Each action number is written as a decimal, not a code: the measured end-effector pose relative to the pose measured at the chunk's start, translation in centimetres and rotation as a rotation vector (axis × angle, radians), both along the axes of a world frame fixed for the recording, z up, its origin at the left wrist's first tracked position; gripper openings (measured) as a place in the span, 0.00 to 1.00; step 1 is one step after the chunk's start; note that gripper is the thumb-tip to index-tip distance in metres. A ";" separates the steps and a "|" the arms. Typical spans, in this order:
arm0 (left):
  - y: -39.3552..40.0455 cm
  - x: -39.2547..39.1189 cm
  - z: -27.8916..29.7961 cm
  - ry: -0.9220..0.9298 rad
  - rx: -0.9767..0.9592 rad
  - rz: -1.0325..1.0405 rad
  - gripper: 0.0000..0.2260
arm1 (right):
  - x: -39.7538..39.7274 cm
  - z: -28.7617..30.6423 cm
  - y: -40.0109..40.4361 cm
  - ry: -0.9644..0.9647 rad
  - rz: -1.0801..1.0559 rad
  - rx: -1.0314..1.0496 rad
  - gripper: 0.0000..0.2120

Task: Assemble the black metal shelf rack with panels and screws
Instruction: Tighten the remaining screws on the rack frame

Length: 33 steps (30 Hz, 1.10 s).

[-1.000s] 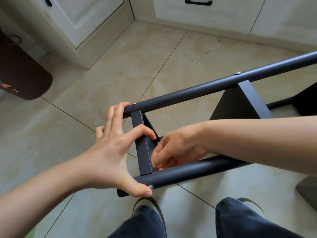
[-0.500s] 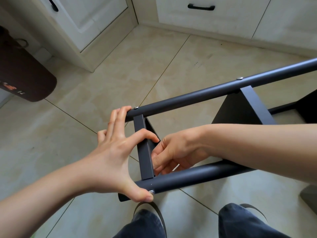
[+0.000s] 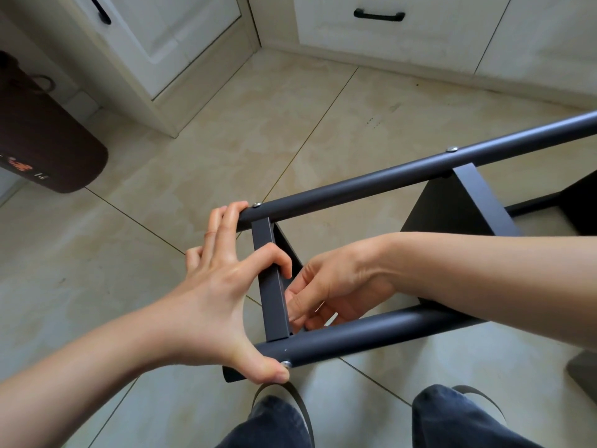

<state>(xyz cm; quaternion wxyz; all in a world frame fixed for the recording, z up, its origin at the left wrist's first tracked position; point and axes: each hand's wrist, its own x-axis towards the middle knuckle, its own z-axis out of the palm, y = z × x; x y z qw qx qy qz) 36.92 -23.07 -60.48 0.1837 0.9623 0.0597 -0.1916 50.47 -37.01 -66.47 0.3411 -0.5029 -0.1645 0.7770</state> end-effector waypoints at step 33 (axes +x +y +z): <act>-0.3 0.0 -0.1 0.006 -0.030 0.018 0.40 | 0.0 0.4 -0.2 -0.181 -0.010 0.166 0.06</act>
